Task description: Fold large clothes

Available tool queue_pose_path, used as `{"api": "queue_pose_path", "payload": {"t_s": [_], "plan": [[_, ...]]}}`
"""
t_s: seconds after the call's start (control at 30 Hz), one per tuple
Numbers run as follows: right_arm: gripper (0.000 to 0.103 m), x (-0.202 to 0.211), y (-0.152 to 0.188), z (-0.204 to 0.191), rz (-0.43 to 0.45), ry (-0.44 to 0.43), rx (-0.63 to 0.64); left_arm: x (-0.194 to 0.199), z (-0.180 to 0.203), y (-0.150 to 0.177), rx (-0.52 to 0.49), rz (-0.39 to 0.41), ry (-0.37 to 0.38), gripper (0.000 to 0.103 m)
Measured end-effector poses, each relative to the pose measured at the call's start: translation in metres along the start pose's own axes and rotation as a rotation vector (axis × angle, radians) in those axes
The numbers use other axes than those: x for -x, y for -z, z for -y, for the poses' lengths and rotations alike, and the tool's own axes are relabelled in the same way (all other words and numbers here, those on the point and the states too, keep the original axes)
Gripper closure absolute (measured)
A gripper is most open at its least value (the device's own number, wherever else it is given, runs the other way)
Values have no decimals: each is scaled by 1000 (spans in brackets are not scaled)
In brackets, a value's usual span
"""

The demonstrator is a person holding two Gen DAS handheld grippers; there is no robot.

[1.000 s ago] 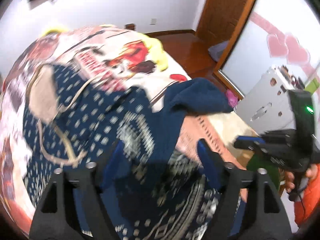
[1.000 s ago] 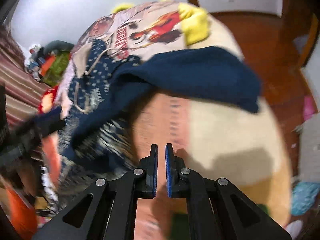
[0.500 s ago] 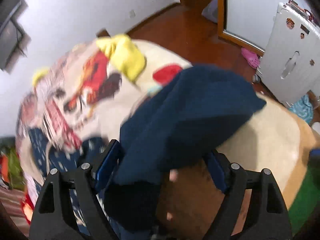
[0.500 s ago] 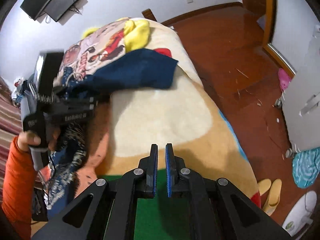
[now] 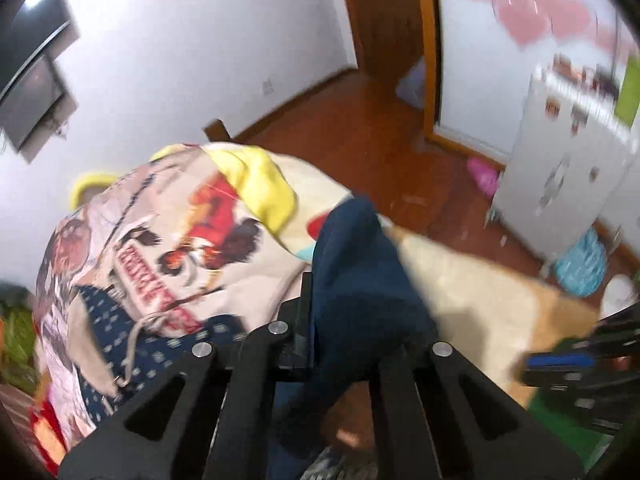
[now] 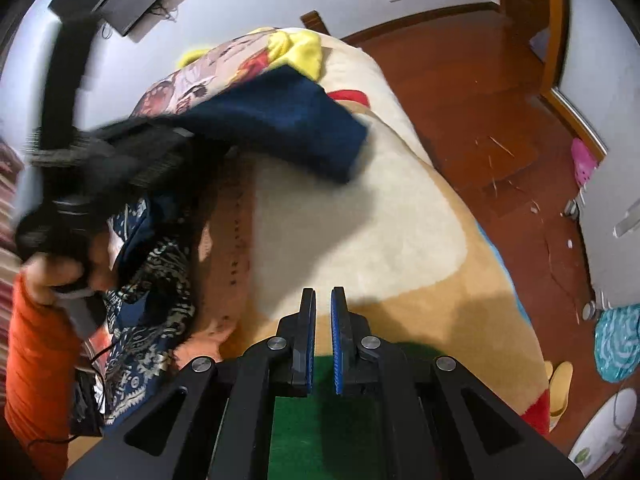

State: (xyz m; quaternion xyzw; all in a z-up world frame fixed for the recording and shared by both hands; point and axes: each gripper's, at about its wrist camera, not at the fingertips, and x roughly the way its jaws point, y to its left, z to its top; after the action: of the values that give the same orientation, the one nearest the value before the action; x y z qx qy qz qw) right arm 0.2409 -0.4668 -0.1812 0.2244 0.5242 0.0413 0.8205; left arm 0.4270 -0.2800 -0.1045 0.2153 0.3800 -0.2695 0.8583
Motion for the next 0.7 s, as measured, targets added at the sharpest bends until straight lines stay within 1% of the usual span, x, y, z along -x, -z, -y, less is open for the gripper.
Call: {"api": "queue_pose_path", "payload": {"t_s": [0.07, 0.1, 0.17, 0.23, 0.3, 0.37, 0.4, 0.5, 0.57, 0.63, 0.67, 0.7], "plan": [[100, 0, 0, -9, -1, -9, 16, 29, -21, 1, 60, 35, 7, 98], [100, 0, 0, -15, -3, -15, 24, 50, -39, 6, 111, 56, 7, 98], [100, -1, -1, -28, -6, -30, 44, 74, -63, 17, 177, 74, 9, 98], [99, -2, -2, -44, -8, -47, 74, 98, -90, 38, 241, 82, -20, 98], [99, -4, -2, -64, -14, -65, 118, 112, -110, 62, 277, 76, -52, 98], [100, -6, -4, -83, -21, -70, 157, 120, -128, 92, 322, 54, -76, 98], [100, -8, -5, -94, -24, -74, 180, 121, -141, 114, 360, 30, -87, 98], [99, -14, -7, -122, -40, -91, 232, 117, -170, 169, 474, -46, -83, 98], [99, -23, -8, -137, -58, -87, 251, 113, -182, 203, 545, -90, -78, 98], [99, -35, -8, -152, -79, -79, 272, 103, -193, 245, 619, -156, -79, 98], [99, -41, -7, -157, -85, -70, 278, 99, -195, 259, 636, -181, -83, 98], [99, -47, -6, -162, -92, -59, 287, 93, -197, 280, 653, -217, -89, 98]]}}
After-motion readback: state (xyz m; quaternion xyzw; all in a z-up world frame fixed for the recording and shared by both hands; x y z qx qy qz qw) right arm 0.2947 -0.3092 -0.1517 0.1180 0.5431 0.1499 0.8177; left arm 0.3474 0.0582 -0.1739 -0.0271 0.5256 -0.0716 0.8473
